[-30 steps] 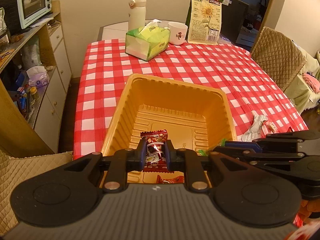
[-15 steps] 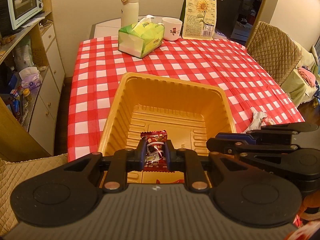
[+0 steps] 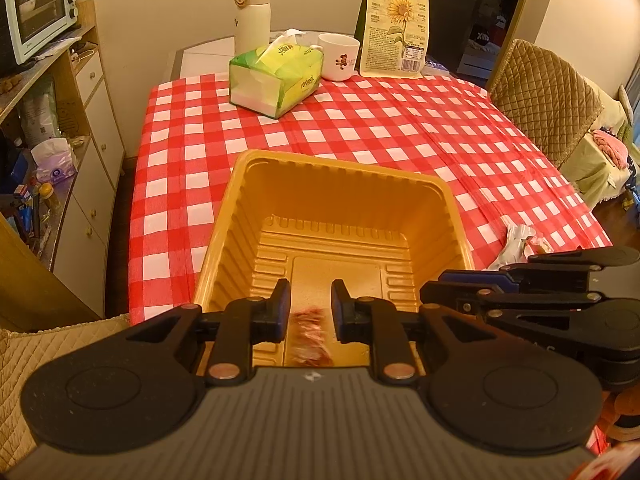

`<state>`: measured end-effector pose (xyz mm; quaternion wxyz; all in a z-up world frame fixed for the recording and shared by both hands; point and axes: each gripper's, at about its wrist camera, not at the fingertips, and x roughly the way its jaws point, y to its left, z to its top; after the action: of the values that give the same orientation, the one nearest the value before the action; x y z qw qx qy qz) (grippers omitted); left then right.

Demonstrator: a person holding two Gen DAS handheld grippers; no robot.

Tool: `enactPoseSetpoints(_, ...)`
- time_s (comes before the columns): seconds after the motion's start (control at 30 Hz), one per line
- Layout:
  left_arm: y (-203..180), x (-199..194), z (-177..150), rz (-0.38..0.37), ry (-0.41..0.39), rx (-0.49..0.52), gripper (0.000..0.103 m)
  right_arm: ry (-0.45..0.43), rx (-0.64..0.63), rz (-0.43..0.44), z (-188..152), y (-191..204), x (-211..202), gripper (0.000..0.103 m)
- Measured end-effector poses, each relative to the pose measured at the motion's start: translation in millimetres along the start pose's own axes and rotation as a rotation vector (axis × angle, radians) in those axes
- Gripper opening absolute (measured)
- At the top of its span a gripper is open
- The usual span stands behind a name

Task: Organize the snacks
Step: 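Open the left gripper while the right opens, dropping both candies into the tray, then lift both open grippers from the tray and move toward the snack pile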

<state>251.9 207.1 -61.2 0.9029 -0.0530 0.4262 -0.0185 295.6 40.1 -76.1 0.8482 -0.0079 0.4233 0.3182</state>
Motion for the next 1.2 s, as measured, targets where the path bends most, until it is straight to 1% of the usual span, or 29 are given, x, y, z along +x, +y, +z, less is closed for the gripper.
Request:
enactPoseSetpoints(0.07, -0.2, -0.5, -0.9, 0.001, 0.001, 0.004, 0.028, -0.001, 0.000, -0.001, -0.2, 0.3, -0.5, 0.017)
enactPoseSetpoints(0.1, -0.3, -1.1, -1.6, 0.002, 0.000, 0.005, 0.029, 0.000, 0.001, -0.001, -0.5, 0.3, -1.0, 0.021)
enactPoseSetpoints(0.13, -0.2, -1.8, -2.0, 0.003, 0.001, 0.004, 0.030, -0.001, 0.003, 0.000, -0.2, 0.5, -0.9, 0.029)
enactPoseSetpoints(0.17, -0.1, -2.3, -2.6, 0.003, 0.003, 0.002, 0.032, -0.003, 0.006, 0.000, -0.8, 0.5, -1.7, 0.035)
enactPoseSetpoints(0.2, 0.5, -3.4, -3.2, 0.003, 0.005, -0.001, 0.034, -0.010, 0.011, 0.000, -1.4, 0.3, -3.2, 0.046)
enactPoseSetpoints(0.23, 0.7, -4.6, -3.9, 0.003, 0.005, -0.002, 0.035, -0.018, 0.016, 0.001, -2.1, -0.1, -4.7, 0.052)
enactPoseSetpoints(0.3, 1.0, -7.2, -5.6, 0.007, 0.009, -0.003, 0.037, -0.020, 0.023, 0.003, -2.7, -0.6, -6.7, 0.055)
enactPoseSetpoints(0.4, 1.6, -11.8, -8.3, 0.015, 0.019, -0.008, 0.047, -0.021, 0.025, -0.001, -3.4, 0.2, -10.4, 0.056)
enactPoseSetpoints(0.47, 1.2, -16.1, -9.9, 0.021, 0.021, -0.009, 0.051, -0.022, 0.028, -0.003, -4.5, 0.4, -13.3, 0.057)
enactPoseSetpoints(0.57, 0.0, -24.0, -11.7, 0.029, 0.022, -0.012, 0.053, -0.019, 0.036, -0.007, -6.2, 1.8, -17.6, 0.062)
enactPoseSetpoints(0.6, -1.1, -27.0, -12.4, 0.033, 0.021, -0.011, 0.053, -0.017, 0.039, -0.005, -6.9, 2.1, -19.2, 0.066)
enactPoseSetpoints(0.67, -3.1, -32.9, -14.3, 0.039, 0.020, -0.012, 0.056, -0.019, 0.044, -0.002, -8.2, 2.7, -23.1, 0.068)
enactPoseSetpoints(0.83, -8.3, -48.5, -20.0, 0.045, 0.010, -0.013, 0.057, -0.028, 0.052, -0.004, -12.8, 5.2, -34.9, 0.073)
enactPoseSetpoints(1.2, -23.9, -80.0, -35.8, 0.041, -0.020, -0.006, 0.057, -0.053, 0.069, 0.003, -32.3, 10.8, -65.5, 0.076)
